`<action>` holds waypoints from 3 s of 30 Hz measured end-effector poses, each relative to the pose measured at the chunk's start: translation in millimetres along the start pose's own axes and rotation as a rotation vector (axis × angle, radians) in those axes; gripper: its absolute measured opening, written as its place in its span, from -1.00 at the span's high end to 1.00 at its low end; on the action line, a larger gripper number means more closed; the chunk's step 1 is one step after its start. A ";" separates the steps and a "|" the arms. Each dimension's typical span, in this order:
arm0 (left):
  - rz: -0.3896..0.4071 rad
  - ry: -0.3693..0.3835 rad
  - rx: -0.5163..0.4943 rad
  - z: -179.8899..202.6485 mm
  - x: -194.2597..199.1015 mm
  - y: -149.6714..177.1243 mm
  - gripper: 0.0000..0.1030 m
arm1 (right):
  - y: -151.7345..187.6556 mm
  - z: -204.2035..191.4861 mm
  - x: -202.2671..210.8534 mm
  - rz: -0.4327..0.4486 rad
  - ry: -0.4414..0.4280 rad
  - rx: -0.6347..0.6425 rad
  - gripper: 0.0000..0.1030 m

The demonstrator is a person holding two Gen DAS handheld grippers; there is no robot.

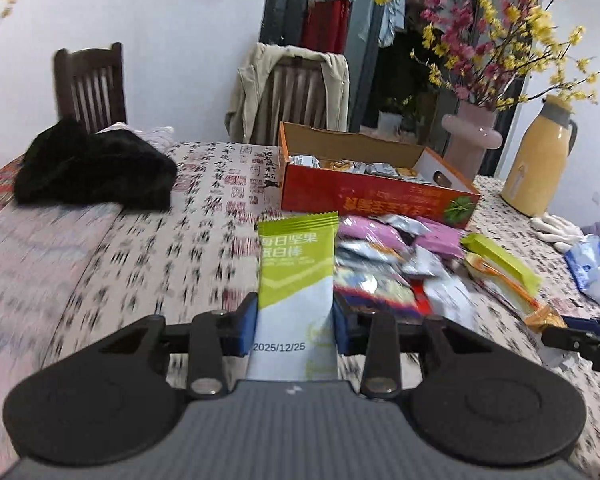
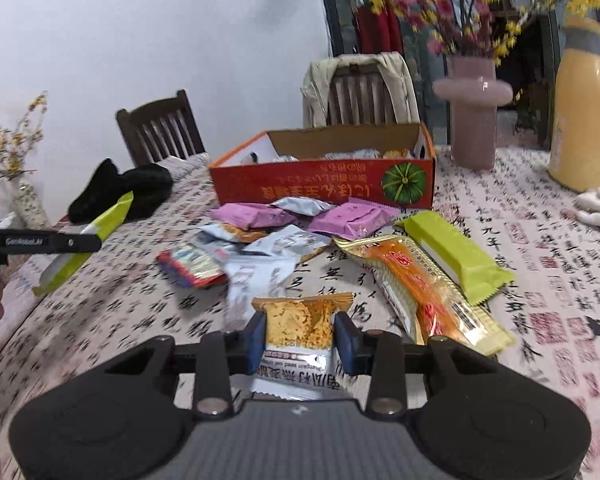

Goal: Organize snacks
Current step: 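Carry both packets into the orange box and open both tools, then withdraw both tools from the box back toward the snack pile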

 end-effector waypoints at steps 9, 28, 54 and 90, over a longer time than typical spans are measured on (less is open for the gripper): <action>0.001 0.023 0.011 16.2 48.9 34.4 0.27 | 19.8 -8.6 47.4 0.038 -0.008 0.001 0.31; 0.105 0.076 -0.034 80.0 -58.2 -128.2 0.27 | -114.0 34.9 -2.1 0.176 -0.049 0.042 0.31; -0.228 -0.148 0.024 92.6 -382.1 -186.6 0.15 | -249.7 155.1 -401.0 -0.189 -0.005 -0.262 0.26; 0.121 -0.193 -0.038 23.5 -74.3 -177.1 -1.00 | -180.9 139.5 -72.5 0.010 0.236 0.040 -0.75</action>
Point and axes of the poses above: each gripper's, at about its wrist camera, not at the fingertips, and x roughly against the way its jaws point, z to its right, y to its underside, the point moved 7 cm from there along -x, roughly the way its jaws point, and after that the axes turned 9 degrees about x, right-handed, at the moved point
